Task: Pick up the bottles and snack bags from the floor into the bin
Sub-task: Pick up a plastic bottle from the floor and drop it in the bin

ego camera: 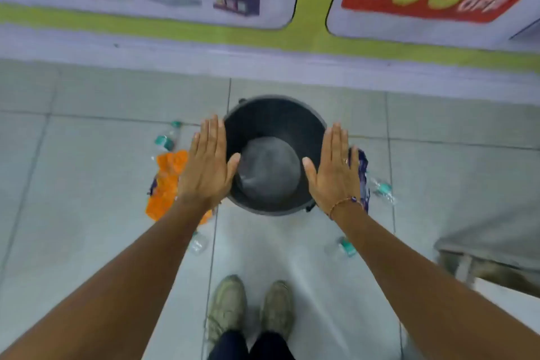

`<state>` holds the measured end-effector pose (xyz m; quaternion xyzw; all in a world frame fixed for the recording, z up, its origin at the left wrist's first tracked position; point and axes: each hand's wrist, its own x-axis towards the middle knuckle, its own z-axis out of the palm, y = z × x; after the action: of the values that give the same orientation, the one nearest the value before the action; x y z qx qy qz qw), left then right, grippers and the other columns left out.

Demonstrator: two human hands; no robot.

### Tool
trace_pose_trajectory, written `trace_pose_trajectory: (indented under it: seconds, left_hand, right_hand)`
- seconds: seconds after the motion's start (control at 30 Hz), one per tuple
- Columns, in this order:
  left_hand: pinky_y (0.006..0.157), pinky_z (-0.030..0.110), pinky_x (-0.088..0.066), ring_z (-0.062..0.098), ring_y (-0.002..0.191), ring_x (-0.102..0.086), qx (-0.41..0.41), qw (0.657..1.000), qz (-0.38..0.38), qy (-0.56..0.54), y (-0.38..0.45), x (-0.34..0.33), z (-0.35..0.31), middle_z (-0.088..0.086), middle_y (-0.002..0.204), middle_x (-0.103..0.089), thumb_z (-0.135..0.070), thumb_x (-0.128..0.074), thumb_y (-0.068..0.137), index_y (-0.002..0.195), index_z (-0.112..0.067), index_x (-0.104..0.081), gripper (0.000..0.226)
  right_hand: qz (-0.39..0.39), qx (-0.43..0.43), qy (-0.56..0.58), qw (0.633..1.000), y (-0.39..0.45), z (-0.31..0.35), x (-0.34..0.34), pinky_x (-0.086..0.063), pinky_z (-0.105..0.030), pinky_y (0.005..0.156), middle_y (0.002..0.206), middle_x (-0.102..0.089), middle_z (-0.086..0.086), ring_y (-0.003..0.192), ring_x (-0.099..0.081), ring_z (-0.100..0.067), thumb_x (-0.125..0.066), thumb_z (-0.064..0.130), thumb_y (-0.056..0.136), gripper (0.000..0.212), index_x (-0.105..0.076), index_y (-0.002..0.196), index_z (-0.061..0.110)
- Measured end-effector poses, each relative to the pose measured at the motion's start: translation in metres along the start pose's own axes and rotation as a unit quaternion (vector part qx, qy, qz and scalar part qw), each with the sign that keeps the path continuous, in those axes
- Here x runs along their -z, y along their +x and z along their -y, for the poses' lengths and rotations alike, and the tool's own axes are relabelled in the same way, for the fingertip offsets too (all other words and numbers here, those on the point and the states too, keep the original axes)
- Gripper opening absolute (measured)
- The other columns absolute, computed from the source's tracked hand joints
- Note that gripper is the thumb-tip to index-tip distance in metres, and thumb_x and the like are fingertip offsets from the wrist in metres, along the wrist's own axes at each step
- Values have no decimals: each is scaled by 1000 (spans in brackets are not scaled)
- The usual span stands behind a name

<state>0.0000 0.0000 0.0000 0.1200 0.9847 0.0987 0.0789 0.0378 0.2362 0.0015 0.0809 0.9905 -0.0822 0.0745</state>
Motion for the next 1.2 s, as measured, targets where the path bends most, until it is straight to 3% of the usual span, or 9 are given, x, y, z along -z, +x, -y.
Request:
trace_pose_trajectory:
  seconds: [0.23,0.5,0.67,0.73,0.8,0.9,1.0,1.07,1.2]
  left_hand:
    - [122,42,-6,35,149,-1,57,998,1,3,14,-67,12,22,160,-1,-36,-29,100,150,2,-4,68]
    - [122,40,-5,33,149,1,73,997,5,8,14,-69,10,19,161,1,-39,-24,99,151,0,-2,68]
    - [122,40,-12,32,149,-8,88,989,-37,-117,13,-54,9,19,160,-8,-36,-30,100,152,-4,-7,65]
    - [117,25,-20,30,144,-24,227,928,-153,-252,-2,-52,11,18,156,-24,-35,-34,98,150,-6,-17,62]
    - [112,9,-6,25,147,-19,388,851,-180,-305,-36,-69,26,14,159,-19,-29,-38,99,151,-2,-15,62]
    - [122,33,-6,32,148,-10,545,801,-32,-244,-96,-130,70,21,159,-15,-17,-46,96,149,4,-14,66]
    - [113,44,-33,35,139,-31,677,681,59,-271,-129,-192,110,19,150,-31,-28,-62,86,144,2,-24,75]
    - [107,44,-40,35,134,-39,686,656,70,-308,-132,-222,120,19,145,-37,-35,-71,80,140,2,-27,83]
    - [108,40,-38,36,134,-41,659,667,113,-329,-123,-262,130,22,145,-39,-47,-66,83,141,3,-30,85]
  right_hand:
    - [4,-48,16,999,24,-18,-63,-12,-39,119,160,-1,-12,148,-3,-27,-34,48,97,74,-5,150,6]
    - [0,-50,15,999,28,-17,-62,-10,-34,116,160,-6,-11,148,-8,-29,-36,47,97,71,-9,150,8]
    - [27,-60,18,998,23,-13,-52,-13,-39,119,160,-4,-12,148,-6,-28,-31,46,98,70,-6,150,7]
    - [29,-73,26,997,16,-9,-50,-13,-39,120,160,-5,-13,148,-7,-28,-29,45,99,68,-6,150,6]
    - [27,-80,31,996,6,-8,-49,-11,-38,120,160,-6,-14,148,-7,-29,-28,43,100,67,-6,149,4]
    - [8,-79,27,996,0,-6,-54,-8,-41,121,159,-6,-18,148,-6,-30,-27,41,100,67,-5,148,0]
    - [-41,-87,12,995,-2,-5,-74,-9,-44,120,158,-8,-20,147,-8,-33,-26,44,99,69,-8,148,-1]
    - [-72,-91,0,993,-1,-9,-85,-7,-43,120,158,-9,-20,147,-8,-33,-24,46,98,69,-9,149,2]
    - [-103,-92,0,990,1,-15,-89,-3,-41,120,159,-11,-18,147,-6,-32,-20,48,98,66,-9,150,7]
